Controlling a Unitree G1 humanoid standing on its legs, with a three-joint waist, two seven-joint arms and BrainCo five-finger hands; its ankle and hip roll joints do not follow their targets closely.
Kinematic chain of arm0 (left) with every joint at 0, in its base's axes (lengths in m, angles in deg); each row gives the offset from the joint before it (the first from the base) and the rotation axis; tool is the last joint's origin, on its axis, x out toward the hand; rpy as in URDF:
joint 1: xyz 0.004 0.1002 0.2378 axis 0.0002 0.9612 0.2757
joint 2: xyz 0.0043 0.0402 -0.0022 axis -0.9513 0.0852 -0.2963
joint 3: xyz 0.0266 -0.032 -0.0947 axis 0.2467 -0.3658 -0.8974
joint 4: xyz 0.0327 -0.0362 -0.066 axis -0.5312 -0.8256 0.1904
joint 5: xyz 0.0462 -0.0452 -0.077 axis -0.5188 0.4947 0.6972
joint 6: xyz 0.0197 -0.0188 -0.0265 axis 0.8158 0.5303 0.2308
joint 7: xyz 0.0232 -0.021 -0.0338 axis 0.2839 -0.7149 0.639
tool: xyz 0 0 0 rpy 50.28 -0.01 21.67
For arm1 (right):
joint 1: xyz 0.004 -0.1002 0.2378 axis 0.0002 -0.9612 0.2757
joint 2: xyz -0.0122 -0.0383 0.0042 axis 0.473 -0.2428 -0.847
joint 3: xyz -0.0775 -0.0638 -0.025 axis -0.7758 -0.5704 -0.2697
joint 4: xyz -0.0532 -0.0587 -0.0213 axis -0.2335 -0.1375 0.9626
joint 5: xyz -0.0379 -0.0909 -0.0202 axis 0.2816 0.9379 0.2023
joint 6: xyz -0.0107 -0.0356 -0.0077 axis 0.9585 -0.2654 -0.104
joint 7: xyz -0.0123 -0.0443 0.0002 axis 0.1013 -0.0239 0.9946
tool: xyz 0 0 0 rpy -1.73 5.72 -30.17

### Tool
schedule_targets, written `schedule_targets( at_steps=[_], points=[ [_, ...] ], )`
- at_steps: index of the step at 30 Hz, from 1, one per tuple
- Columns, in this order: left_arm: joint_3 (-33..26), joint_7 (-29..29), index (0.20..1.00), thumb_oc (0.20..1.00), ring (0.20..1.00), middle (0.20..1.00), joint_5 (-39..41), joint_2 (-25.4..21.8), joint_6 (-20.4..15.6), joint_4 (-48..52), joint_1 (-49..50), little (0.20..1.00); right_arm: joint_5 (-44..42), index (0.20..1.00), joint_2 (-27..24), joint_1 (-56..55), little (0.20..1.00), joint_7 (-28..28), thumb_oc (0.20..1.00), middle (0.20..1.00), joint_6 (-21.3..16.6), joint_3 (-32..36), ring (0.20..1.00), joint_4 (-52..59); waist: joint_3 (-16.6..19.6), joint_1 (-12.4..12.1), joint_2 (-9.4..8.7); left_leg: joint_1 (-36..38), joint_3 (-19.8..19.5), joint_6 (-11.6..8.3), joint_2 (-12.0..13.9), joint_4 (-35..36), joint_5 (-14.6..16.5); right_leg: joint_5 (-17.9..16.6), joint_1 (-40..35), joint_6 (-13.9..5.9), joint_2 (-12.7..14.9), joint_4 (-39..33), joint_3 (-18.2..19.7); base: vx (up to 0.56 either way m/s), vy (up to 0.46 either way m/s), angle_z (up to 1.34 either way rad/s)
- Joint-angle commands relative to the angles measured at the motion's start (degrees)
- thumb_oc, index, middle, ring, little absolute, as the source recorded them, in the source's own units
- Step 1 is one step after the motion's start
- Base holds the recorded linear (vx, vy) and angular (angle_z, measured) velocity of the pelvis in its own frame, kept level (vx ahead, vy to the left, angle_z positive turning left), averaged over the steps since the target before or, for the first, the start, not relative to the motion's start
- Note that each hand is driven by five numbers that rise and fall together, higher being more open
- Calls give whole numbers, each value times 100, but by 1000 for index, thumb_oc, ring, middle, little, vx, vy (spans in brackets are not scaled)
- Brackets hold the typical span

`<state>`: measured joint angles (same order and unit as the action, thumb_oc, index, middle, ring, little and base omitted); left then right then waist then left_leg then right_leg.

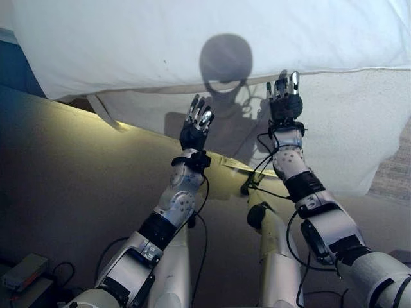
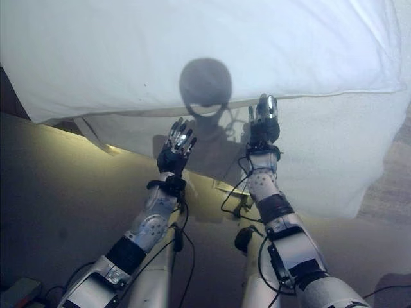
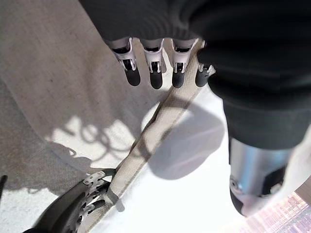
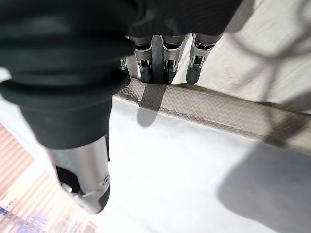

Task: Make the bed

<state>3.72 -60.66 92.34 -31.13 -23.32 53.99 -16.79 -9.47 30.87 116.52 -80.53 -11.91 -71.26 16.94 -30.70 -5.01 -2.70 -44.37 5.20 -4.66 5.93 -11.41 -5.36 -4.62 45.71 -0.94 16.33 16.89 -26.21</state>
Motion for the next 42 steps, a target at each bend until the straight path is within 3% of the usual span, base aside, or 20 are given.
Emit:
schedule_targets(
  at_steps=[1,26,42],
  points=[
    [222,-218,1000,1000,1000,1000,-213,-91,-154,595,37,1000,188,1000,-467,282,1000,295,1000,1000,-195,2,1000,496,90,-35,182,58,95,-69,-36,-151,455,-41,-17,-1147,309,202,24,0,0,0],
    [212,-241,1000,1000,1000,1000,-309,-386,-150,957,278,1000,309,1000,-1148,829,1000,-49,1000,1000,-464,387,1000,109,90,78,114,18,163,-41,-24,-203,546,-2,85,-1142,289,275,81,0,0,0],
    [231,-359,1000,1000,1000,1000,-331,-651,-45,1272,641,1000,571,1000,-1696,1307,1000,-406,1000,1000,-319,232,1000,-403,90,151,3,19,223,-75,33,-209,543,31,165,-1125,236,348,110,0,0,0]
  ],
)
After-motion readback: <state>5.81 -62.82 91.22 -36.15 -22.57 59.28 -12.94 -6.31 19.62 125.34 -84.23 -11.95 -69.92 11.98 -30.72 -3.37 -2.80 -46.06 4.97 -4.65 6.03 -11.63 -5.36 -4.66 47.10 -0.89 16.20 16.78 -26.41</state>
